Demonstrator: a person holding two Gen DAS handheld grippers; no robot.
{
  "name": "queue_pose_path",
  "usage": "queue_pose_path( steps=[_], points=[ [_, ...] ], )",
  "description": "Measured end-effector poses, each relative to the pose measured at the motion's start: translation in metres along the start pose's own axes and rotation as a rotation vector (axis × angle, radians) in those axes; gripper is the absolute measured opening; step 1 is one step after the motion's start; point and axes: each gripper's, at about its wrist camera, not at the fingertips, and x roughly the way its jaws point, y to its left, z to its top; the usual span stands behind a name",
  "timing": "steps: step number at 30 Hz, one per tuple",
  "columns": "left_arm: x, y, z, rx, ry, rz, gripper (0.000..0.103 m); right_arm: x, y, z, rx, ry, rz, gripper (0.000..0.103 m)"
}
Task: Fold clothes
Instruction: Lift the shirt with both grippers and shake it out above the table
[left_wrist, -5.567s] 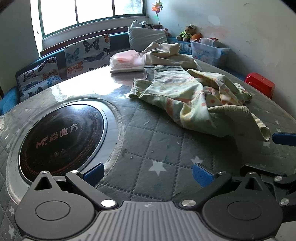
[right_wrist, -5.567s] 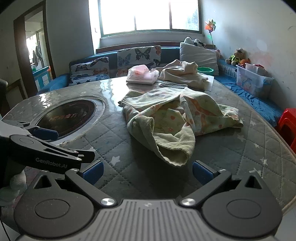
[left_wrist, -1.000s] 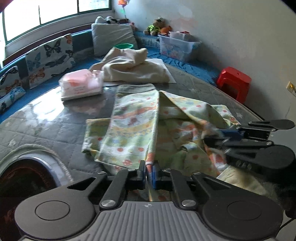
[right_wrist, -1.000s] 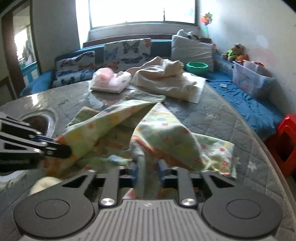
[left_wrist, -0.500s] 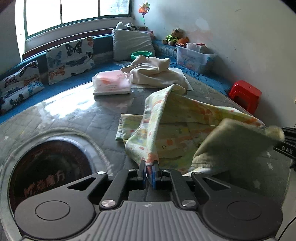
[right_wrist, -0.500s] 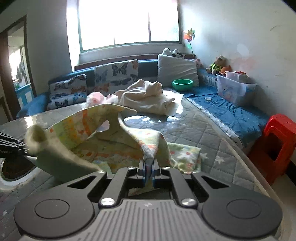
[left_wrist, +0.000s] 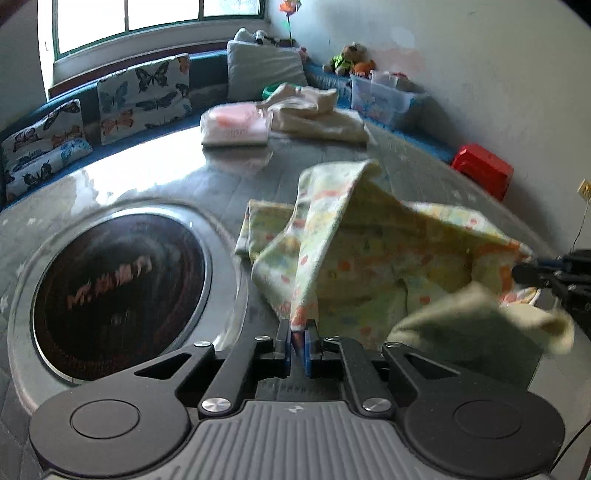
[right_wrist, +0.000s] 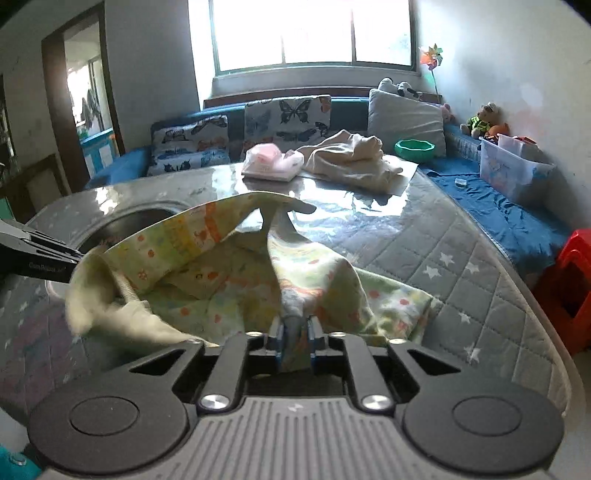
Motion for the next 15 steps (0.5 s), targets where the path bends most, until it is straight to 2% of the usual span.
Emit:
queue_pose_path(
  steps=[3, 4, 6, 10, 15],
  points=[
    [0.004, 0.0, -0.003, 0.002, 0.016, 0.002, 0.014, -0.001, 0.008, 0.002, -0.033, -0.011, -0.02, 0.026],
    [0.004, -0.001, -0.003, 0.006, 0.014, 0.005, 0.015, -0.001, 0.011, 0.004, -0.04, -0.019, -0.031, 0.032],
    [0.002, -0.004, -0.002, 0.017, 0.004, 0.014, 0.029, -0.001, 0.016, 0.008, -0.056, -0.037, -0.048, 0.045],
    [0.001, -0.01, 0.005, 0.04, -0.02, 0.012, 0.043, 0.002, 0.028, 0.019, -0.108, -0.07, -0.06, 0.06],
    [0.012, -0.023, 0.021, 0.078, -0.031, 0.007, 0.048, 0.032, 0.032, 0.033, -0.138, -0.034, -0.055, 0.063]
  ],
)
